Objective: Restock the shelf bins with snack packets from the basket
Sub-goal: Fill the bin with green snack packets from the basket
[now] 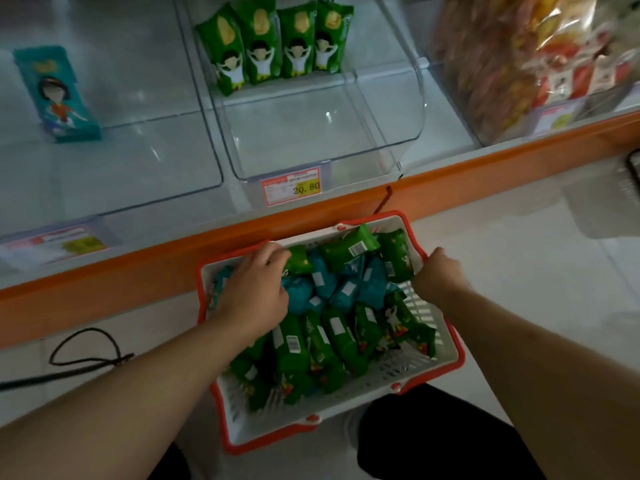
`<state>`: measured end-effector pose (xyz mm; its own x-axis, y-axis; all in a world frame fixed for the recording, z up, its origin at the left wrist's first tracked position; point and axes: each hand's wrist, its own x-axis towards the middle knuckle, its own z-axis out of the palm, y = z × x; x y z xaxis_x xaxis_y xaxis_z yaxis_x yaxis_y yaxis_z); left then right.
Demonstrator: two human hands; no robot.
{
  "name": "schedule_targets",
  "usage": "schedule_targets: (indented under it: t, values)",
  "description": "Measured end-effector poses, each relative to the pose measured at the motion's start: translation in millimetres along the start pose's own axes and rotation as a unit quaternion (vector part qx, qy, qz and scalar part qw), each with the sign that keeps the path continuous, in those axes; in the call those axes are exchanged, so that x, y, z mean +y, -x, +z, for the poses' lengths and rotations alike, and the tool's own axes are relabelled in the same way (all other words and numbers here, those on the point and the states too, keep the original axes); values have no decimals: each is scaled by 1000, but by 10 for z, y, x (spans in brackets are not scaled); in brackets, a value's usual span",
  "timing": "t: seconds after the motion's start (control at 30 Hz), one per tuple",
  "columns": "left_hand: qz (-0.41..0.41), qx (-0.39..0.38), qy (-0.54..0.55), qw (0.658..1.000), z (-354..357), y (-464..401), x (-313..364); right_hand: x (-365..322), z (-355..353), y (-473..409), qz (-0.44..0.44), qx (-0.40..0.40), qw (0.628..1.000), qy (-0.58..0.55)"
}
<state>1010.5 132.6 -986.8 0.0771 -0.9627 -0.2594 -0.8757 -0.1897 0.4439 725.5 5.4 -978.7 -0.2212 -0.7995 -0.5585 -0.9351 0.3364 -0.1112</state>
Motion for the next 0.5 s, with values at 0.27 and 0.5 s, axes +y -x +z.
schedule_targets:
  t: [0.27,0.5]
  values:
    - [31,-38,-173,984,167,-522,24,-659,280,118,-187,17,982,-30]
    - [107,-32,-298,948,106,-505,109,-811,561,281,-141,-7,961,-238]
